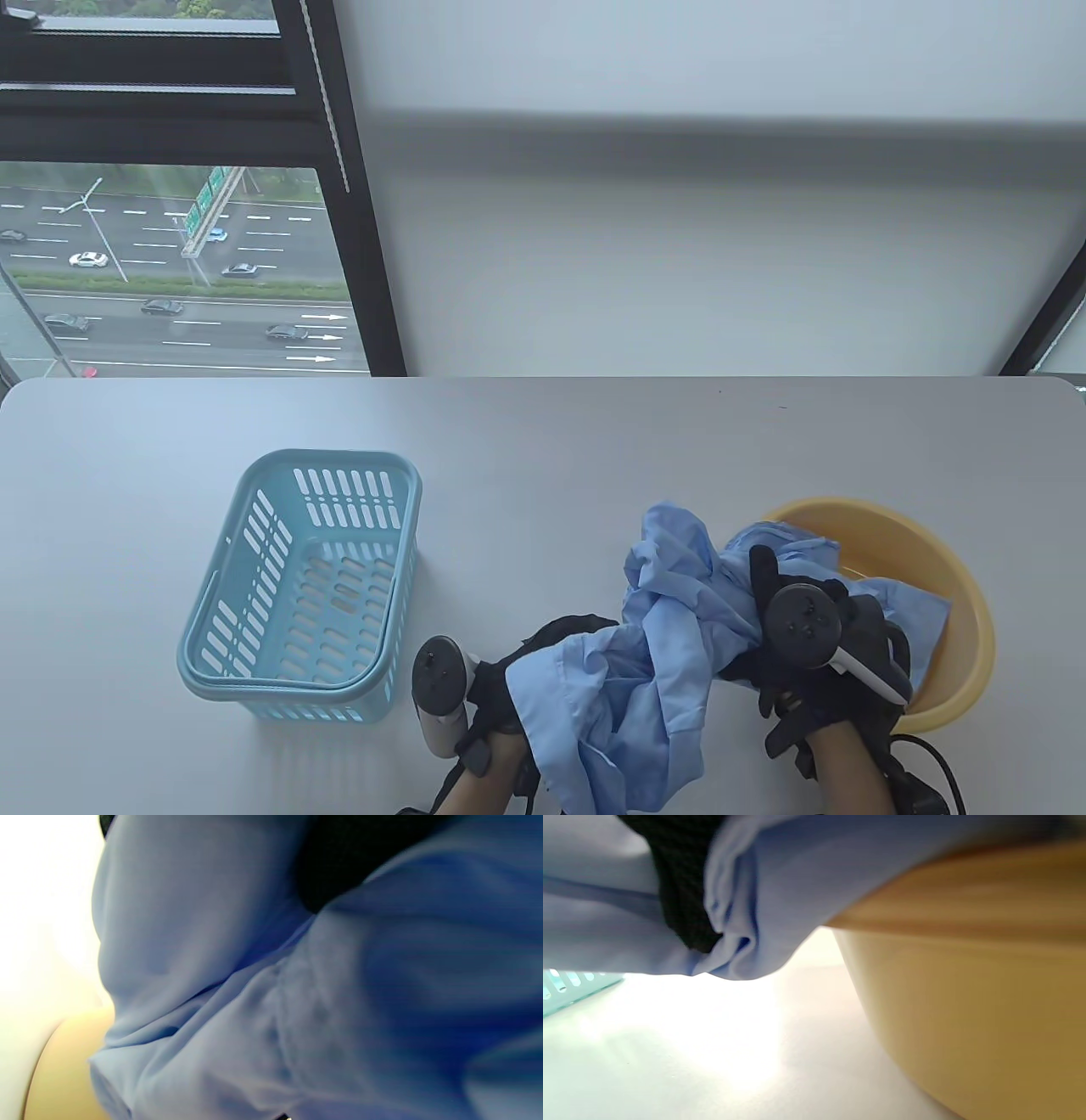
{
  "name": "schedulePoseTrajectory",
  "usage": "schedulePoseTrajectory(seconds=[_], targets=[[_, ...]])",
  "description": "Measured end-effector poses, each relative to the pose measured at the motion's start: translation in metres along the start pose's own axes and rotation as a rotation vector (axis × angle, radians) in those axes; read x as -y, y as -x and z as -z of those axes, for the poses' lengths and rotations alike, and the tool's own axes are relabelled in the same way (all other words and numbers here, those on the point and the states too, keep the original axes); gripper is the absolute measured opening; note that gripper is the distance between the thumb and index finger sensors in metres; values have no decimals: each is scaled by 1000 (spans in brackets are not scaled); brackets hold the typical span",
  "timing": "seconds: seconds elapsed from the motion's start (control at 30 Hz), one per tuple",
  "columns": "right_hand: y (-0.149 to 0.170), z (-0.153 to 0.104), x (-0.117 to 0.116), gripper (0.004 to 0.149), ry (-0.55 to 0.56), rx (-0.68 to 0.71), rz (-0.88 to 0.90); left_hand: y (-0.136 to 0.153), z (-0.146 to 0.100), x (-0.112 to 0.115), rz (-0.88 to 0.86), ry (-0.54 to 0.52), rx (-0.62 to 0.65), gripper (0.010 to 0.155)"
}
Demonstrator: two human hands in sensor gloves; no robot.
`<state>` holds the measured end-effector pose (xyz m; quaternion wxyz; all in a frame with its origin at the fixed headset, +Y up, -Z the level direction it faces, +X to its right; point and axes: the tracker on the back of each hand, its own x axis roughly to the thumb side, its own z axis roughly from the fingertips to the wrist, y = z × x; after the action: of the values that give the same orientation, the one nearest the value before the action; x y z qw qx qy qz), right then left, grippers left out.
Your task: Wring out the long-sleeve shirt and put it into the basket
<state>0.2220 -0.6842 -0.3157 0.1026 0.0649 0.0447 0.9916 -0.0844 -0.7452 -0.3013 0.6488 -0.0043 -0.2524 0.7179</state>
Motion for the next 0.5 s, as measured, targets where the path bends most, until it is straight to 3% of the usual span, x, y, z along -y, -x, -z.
schedulePoseTrajectory(seconds=[0.17,0.33,0.5], targets=[[-4,1,-1,82,22,-30,-25,-1,1,0,-1,26,6,37],[-8,-3,2,57,146,-62,-45,-2,1,1,20,52,14,38],[-5,-10,7,49,268,-107,-26,-3,1,-1,71,32,-1,39]])
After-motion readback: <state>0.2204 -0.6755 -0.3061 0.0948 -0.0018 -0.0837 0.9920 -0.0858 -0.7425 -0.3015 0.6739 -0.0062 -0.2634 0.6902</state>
